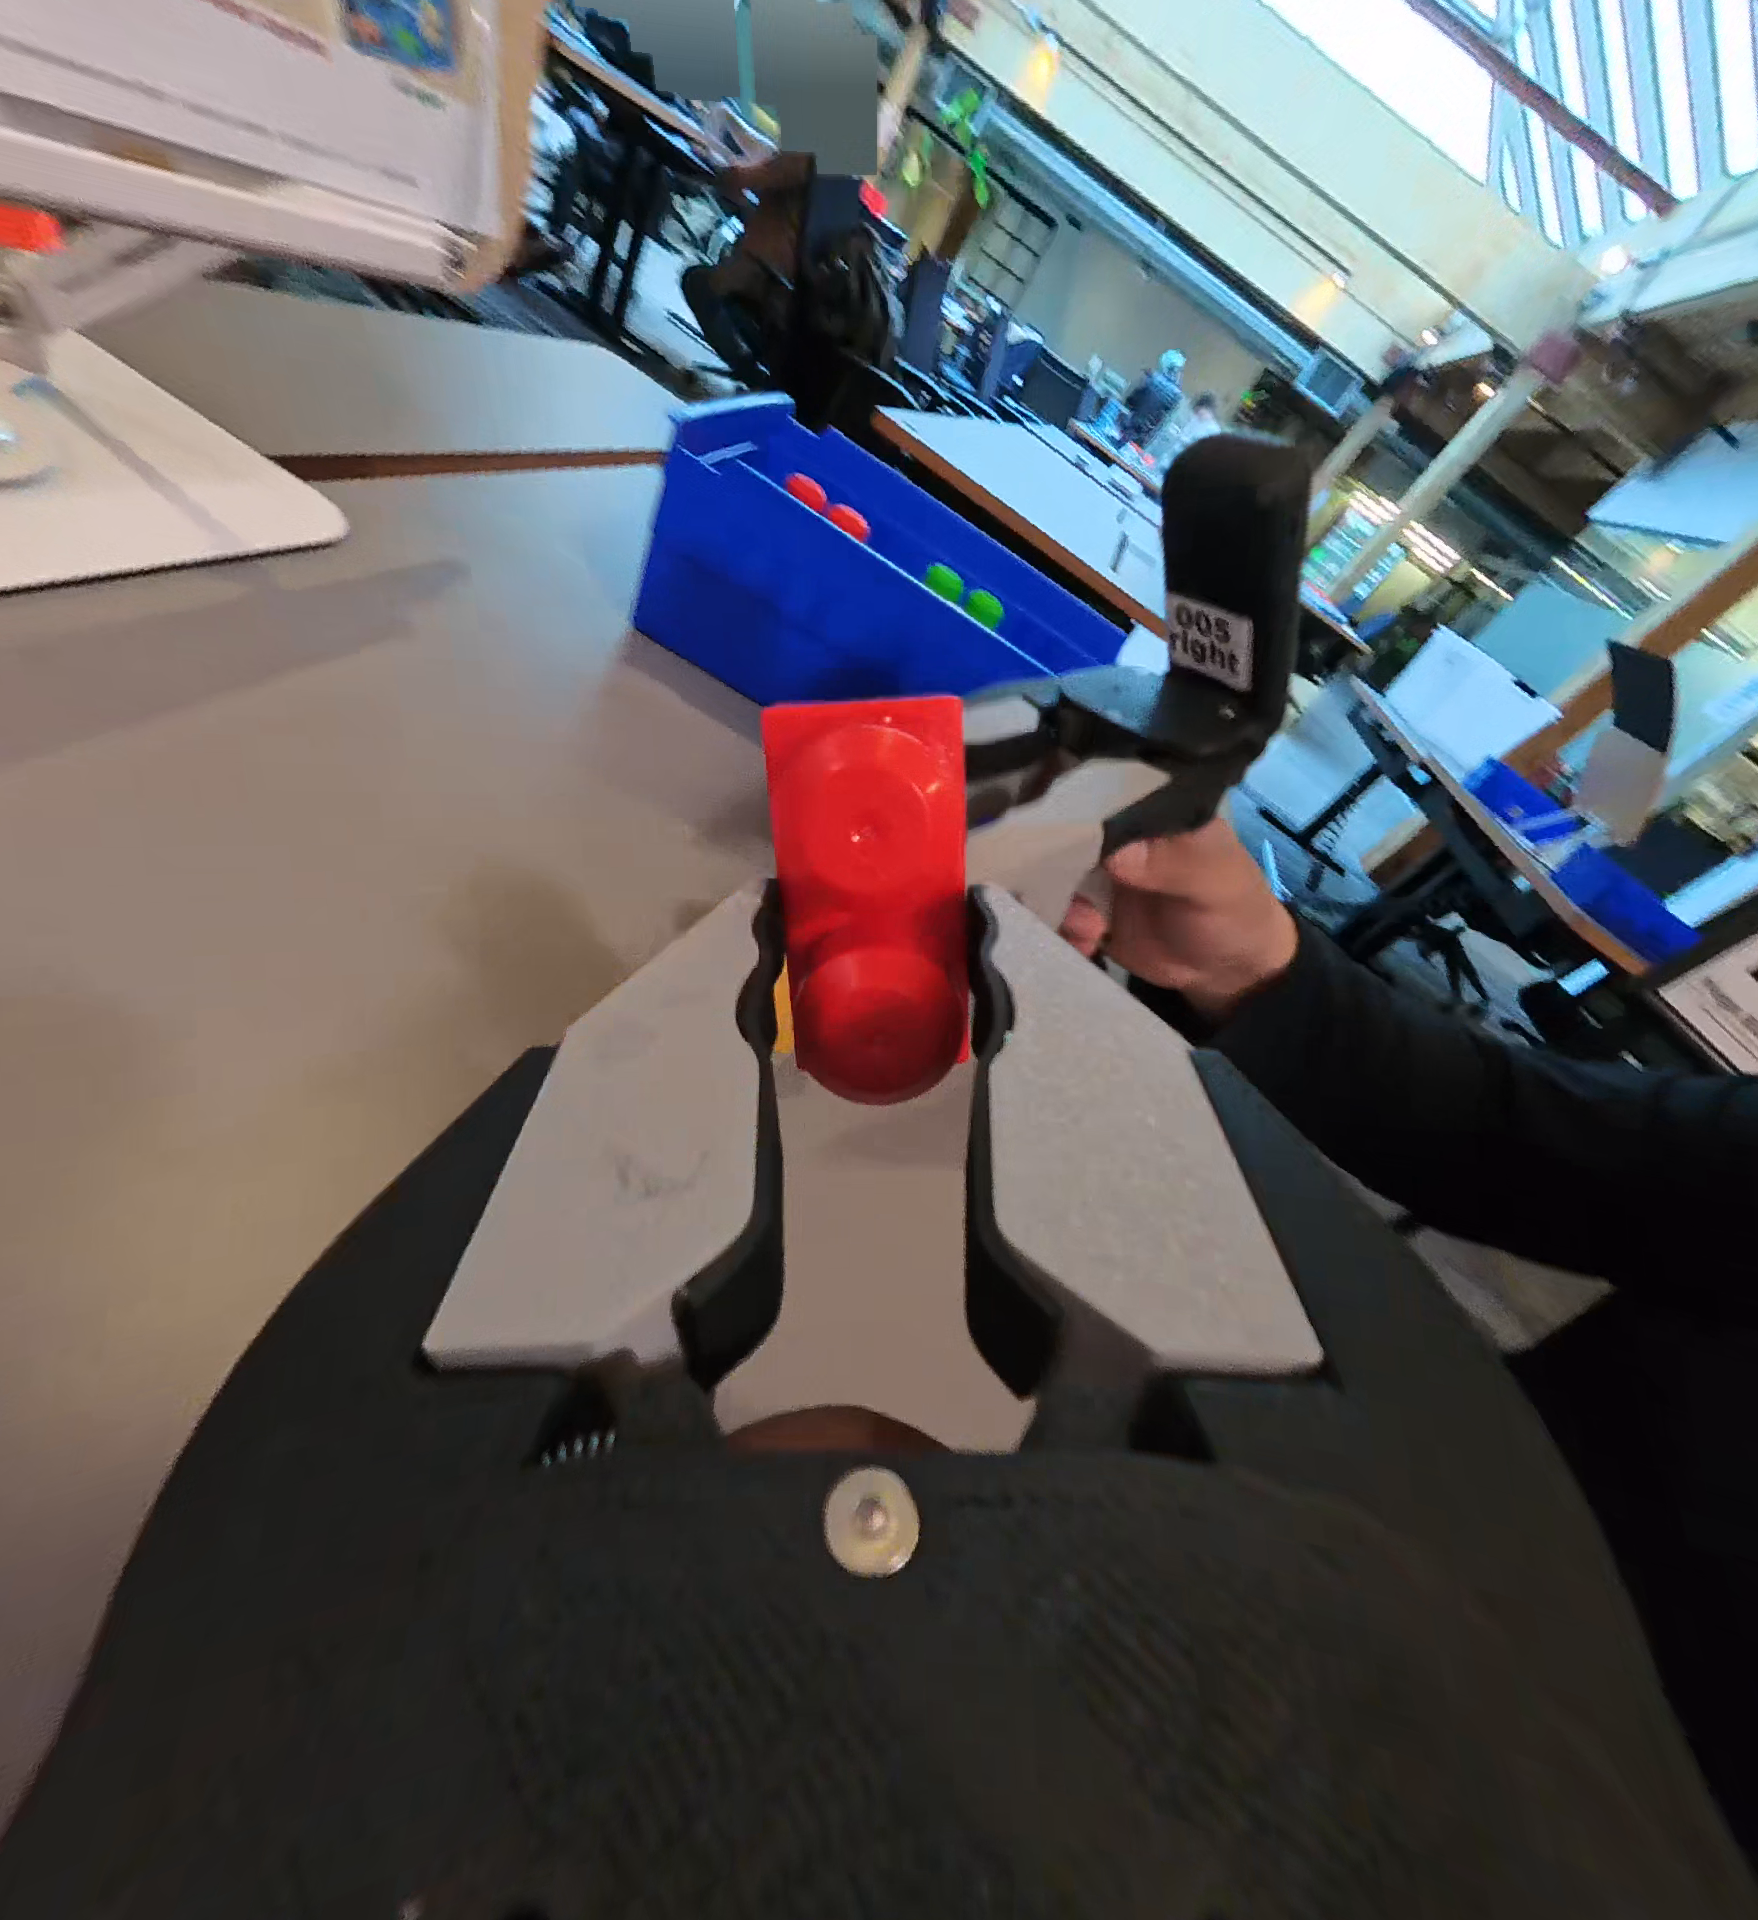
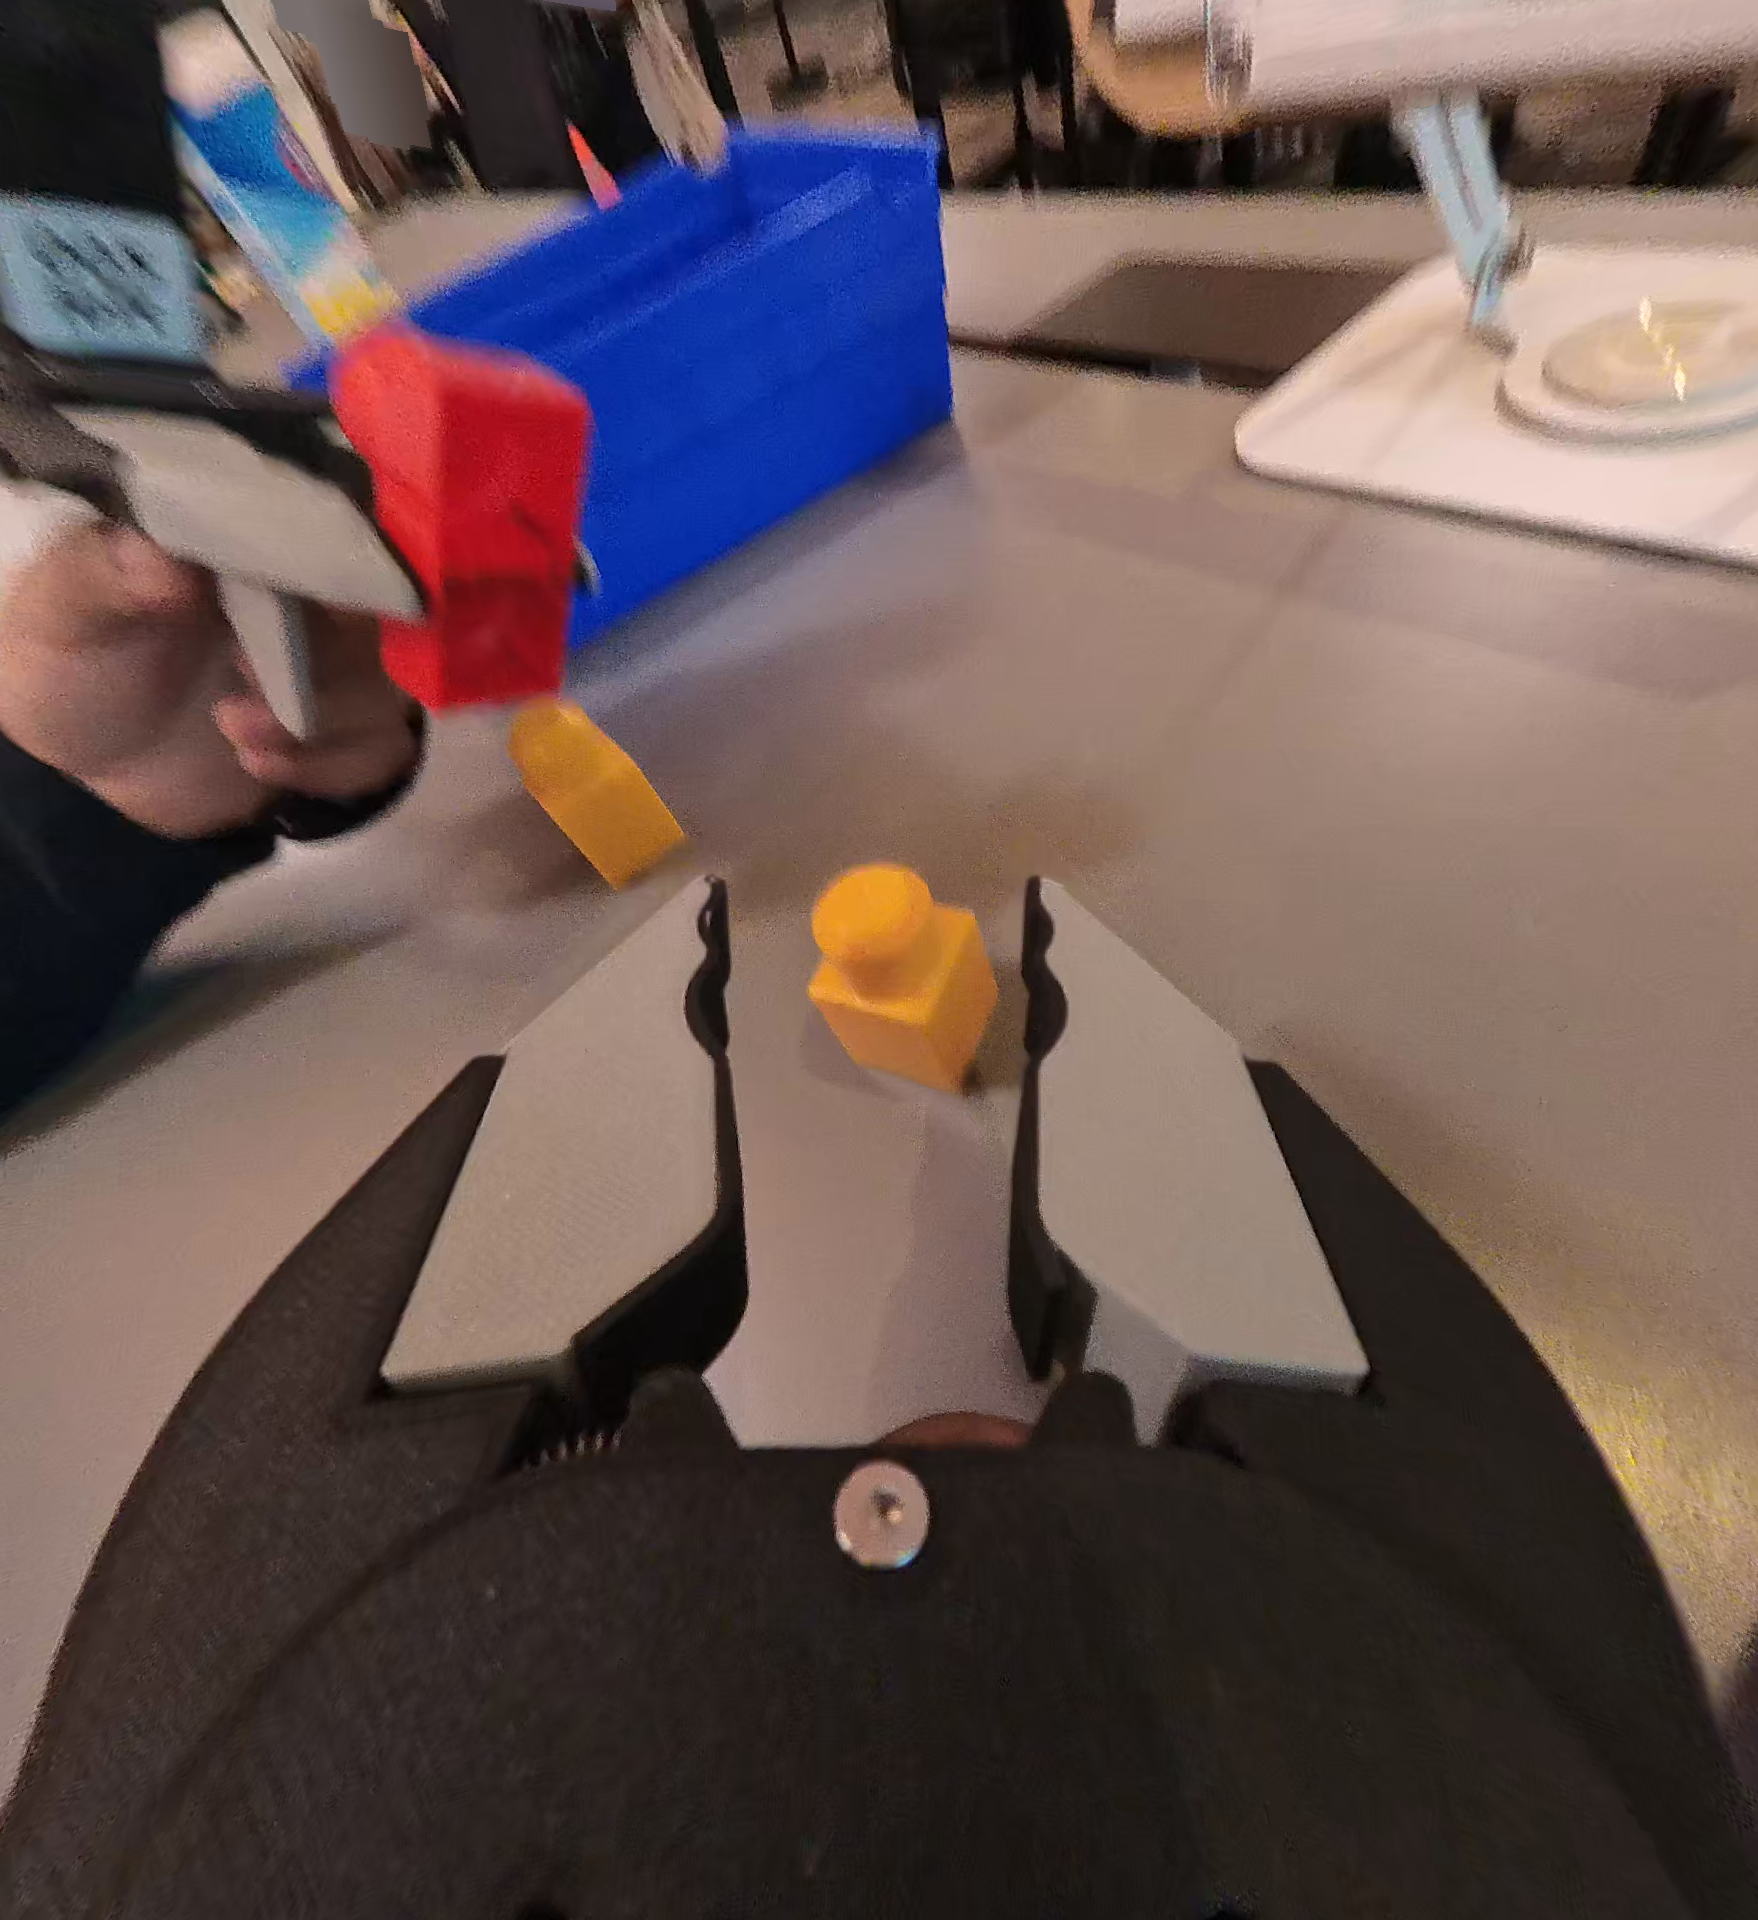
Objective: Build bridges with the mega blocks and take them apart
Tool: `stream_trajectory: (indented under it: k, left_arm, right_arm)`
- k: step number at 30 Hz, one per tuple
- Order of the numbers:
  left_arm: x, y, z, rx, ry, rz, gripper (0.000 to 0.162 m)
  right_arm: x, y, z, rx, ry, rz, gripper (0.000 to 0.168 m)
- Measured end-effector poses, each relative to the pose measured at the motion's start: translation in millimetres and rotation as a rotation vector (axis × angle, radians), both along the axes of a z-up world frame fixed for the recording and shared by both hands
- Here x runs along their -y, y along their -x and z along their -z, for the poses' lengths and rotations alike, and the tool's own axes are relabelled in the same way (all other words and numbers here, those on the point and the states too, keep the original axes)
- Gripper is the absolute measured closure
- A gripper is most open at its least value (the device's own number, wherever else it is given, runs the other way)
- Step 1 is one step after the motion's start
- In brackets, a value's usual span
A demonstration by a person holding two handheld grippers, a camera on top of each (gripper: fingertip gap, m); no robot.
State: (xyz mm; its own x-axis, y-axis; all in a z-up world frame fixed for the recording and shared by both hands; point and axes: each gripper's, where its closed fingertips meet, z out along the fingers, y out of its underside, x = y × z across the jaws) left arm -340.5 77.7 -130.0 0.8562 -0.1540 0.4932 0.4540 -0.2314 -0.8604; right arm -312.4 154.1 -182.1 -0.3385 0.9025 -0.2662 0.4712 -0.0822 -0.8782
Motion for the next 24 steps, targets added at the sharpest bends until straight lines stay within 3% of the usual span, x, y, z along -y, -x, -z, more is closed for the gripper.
stream_trajectory:
  k: [4, 10, 13, 19, 24]
  left_arm:
    - [6.0, 15.9, 0.3, -0.011, 0.001, -0.061, 0.13]
    - [1.0, 13.5, 12.0, -0.04, 0.063, -0.07, 0.13]
    - [-2.7, 7.4, 18.6, -0.084, 0.102, -0.059, 0.13]
    - [-5.8, -4.2, 28.9, -0.135, 0.155, -0.012, 0.13]
    - [-6.7, -24.9, 37.5, -0.24, 0.203, 0.08, 0.13]
  right_arm:
    - [-4.0, -3.9, 43.8, 0.181, -0.173, 0.022, 0.106]
    - [9.5, 9.0, 65.3, 0.219, -0.274, 0.032, 0.105]
    - [9.9, 10.6, 65.7, 0.204, -0.349, 0.013, 0.132]
    - [27.2, -20.9, 59.5, 0.191, -0.494, -0.277, 0.133]
    - [32.1, -43.0, 67.2, 0.239, -0.605, -0.394, 0.133]
